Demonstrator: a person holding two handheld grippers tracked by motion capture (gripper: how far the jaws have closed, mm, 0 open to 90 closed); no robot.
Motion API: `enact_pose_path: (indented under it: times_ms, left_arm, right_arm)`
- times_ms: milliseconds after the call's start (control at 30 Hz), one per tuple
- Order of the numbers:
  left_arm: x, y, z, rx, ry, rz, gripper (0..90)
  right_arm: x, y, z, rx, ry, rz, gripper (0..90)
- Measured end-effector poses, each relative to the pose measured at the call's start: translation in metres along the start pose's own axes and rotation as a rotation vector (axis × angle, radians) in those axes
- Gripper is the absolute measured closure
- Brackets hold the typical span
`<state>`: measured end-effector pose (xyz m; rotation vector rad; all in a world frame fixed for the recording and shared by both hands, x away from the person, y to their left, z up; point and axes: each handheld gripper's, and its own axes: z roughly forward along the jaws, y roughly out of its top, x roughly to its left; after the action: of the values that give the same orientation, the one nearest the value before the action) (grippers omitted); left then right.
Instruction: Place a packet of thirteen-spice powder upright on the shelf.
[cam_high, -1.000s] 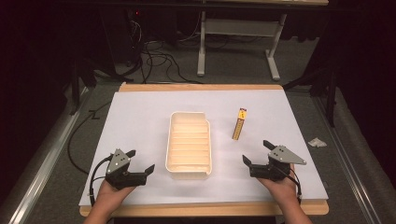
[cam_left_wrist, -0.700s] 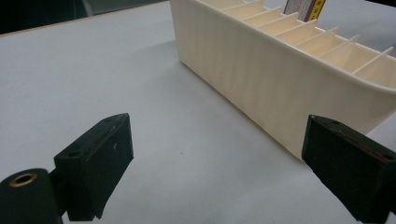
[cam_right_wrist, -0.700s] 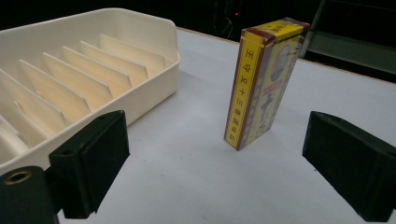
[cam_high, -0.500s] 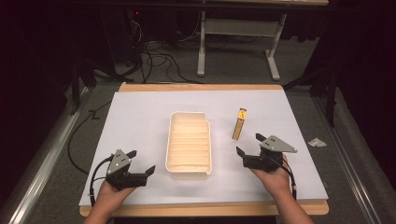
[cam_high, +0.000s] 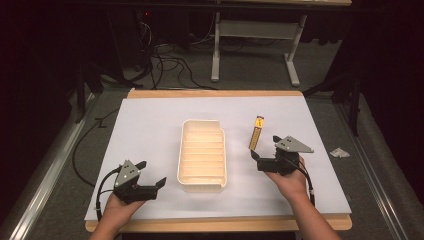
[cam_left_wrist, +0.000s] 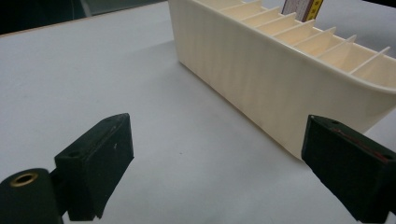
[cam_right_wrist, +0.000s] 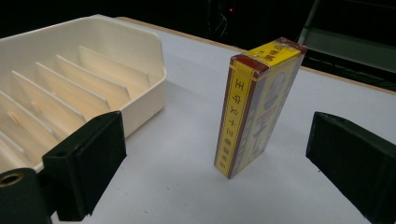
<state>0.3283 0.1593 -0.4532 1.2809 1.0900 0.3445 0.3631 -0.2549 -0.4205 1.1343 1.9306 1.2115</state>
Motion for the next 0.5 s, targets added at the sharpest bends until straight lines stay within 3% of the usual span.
enact_pose_path:
  times_ms: [500]
  left_arm:
    - [-0.001, -0.001, 0.000, 0.006, -0.009, -0.002, 9.7]
  right_arm:
    - [-0.005, 0.008, 0.021, 0.025, -0.008, 0.002, 1.8]
